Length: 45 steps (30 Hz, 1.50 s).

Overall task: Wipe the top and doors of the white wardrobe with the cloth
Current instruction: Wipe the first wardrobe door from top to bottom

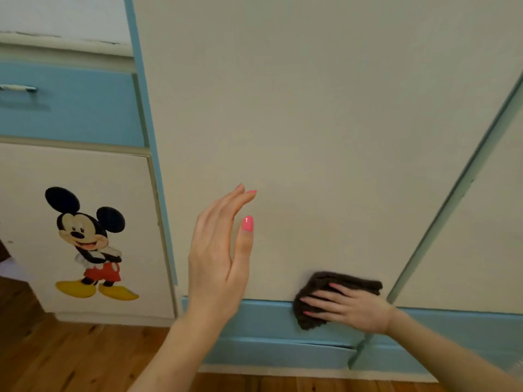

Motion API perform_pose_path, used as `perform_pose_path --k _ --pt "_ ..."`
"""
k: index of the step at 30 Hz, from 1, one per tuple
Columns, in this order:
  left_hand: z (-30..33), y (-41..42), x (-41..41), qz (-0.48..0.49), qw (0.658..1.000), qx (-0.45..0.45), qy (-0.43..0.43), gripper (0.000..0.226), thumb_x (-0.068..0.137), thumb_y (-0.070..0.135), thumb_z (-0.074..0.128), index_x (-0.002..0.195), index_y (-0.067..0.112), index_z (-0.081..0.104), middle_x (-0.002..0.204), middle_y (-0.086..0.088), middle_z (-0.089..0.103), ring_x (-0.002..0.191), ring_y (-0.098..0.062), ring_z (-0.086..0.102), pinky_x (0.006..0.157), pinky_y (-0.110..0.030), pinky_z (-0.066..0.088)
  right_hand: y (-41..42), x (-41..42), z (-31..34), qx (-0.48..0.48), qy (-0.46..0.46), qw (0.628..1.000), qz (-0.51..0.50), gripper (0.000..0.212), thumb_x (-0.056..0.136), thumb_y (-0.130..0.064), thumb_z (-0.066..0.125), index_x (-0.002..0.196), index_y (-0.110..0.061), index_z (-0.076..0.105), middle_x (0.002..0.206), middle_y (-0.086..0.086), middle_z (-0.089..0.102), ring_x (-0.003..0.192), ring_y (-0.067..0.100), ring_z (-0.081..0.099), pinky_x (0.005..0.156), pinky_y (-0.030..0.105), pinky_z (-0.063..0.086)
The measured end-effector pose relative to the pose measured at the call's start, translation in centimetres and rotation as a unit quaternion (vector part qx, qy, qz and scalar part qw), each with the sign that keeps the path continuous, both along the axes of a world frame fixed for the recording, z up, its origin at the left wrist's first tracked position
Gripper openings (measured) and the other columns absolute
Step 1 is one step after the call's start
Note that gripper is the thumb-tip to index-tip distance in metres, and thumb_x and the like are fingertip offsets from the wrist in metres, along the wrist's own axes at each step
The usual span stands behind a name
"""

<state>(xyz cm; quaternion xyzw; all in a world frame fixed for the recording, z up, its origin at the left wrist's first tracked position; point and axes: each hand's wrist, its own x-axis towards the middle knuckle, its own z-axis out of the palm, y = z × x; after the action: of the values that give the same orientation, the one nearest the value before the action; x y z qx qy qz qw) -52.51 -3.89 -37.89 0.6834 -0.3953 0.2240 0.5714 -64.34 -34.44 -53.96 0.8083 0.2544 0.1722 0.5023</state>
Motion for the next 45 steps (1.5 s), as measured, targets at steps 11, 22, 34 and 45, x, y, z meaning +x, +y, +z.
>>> perform_pose_path --k 11,22,34,45 --pt "3.2 -4.1 -2.0 -0.072 0.997 -0.018 -0.021 0.035 0.096 0.033 0.033 0.121 0.023 0.055 0.131 0.008 0.054 0.123 -0.008 0.046 0.103 -0.018 0.03 -4.2 -2.2 18.5 0.054 -0.183 0.982 0.007 0.051 0.099 -0.024 0.037 0.149 -0.029 0.03 0.155 0.004 0.027 0.135 0.026 0.038 0.118 0.049 0.014" --pt "15.1 -6.5 -0.2 -0.122 0.986 -0.066 -0.096 0.033 0.096 0.032 0.033 0.117 0.025 0.057 0.127 0.016 0.054 0.122 -0.004 0.047 0.101 -0.016 0.03 -2.9 -0.7 41.2 0.226 -0.374 0.9 0.012 0.045 0.097 -0.027 0.042 0.14 -0.016 0.042 0.145 0.027 0.037 0.139 0.048 0.026 0.109 0.072 0.019" --pt "41.3 -11.4 -1.2 -0.144 0.972 -0.092 -0.162 0.033 0.095 0.046 0.028 0.108 0.038 0.057 0.121 0.024 0.056 0.111 0.006 0.051 0.093 -0.006 0.034 -1.0 -0.1 54.9 0.262 -0.285 0.922 -0.005 0.05 0.1 -0.04 0.031 0.149 -0.032 0.03 0.158 0.009 0.02 0.147 0.03 0.018 0.117 0.058 0.009" --pt "58.8 -10.4 -3.5 -0.128 0.982 -0.053 -0.125 0.028 0.093 0.036 0.038 0.113 0.037 0.056 0.124 0.025 0.054 0.119 0.001 0.048 0.094 -0.007 0.031 1.5 2.0 65.9 0.32 -0.332 0.887 0.027 0.059 0.1 -0.028 0.043 0.153 -0.03 0.018 0.162 0.007 0.011 0.147 0.03 0.018 0.119 0.057 0.008"
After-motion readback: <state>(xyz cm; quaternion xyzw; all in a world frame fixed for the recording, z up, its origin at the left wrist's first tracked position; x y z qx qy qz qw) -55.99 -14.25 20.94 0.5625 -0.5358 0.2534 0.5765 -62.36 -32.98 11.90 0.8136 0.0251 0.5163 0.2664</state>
